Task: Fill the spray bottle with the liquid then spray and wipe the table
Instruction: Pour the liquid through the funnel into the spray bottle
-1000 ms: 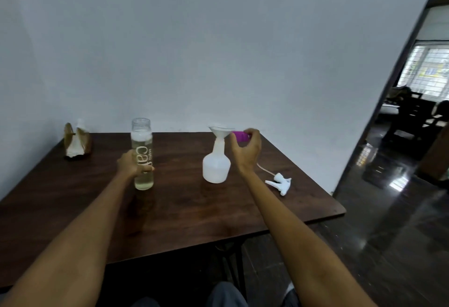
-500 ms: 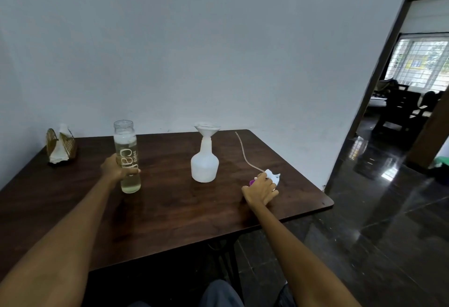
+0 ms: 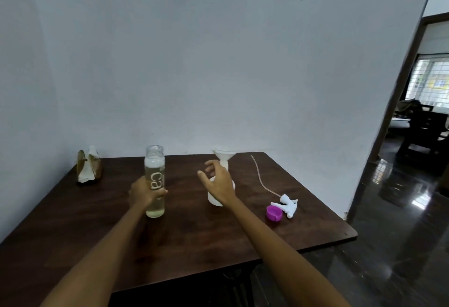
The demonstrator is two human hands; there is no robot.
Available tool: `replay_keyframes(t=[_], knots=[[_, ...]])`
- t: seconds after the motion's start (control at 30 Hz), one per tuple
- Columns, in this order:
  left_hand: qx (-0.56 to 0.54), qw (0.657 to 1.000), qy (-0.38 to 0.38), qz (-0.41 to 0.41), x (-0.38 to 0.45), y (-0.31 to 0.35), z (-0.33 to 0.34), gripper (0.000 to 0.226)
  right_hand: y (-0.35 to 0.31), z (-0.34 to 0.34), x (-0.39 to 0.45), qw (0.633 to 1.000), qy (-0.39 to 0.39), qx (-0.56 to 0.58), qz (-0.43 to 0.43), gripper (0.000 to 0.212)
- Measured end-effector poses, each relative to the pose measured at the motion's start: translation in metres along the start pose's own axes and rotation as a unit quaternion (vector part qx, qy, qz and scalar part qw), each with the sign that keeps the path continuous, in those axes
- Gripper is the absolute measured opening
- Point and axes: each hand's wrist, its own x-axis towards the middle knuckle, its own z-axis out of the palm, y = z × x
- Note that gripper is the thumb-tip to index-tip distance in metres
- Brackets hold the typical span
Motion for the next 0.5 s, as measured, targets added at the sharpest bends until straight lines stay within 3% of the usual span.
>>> replay_keyframes(t=[0.13, 0.2, 0.33, 0.5], knots=[[0.009, 0.999, -0.021, 0.023, -0.022, 0.021, 0.01, 0.052, -0.026, 0.022, 0.008, 0.991, -0.114, 0.052, 0.05, 0.065], [0.028, 0.997, -0.032, 0.057, -0.035, 0.038, 0.015, 0.05, -0.029, 0.027, 0.009, 0.985, -0.139, 0.076, 0.063, 0.069], [0.0, 0.994, -0.056, 0.094, -0.053, 0.065, 0.035, 0.043, -0.026, 0.019, 0.006, 0.987, -0.061, 0.107, 0.104, 0.071], [-0.034, 0.974, -0.14, 0.174, -0.06, 0.085, 0.06, 0.056, -0.008, -0.02, 0.013, 0.992, -0.014, 0.08, 0.099, 0.053]])
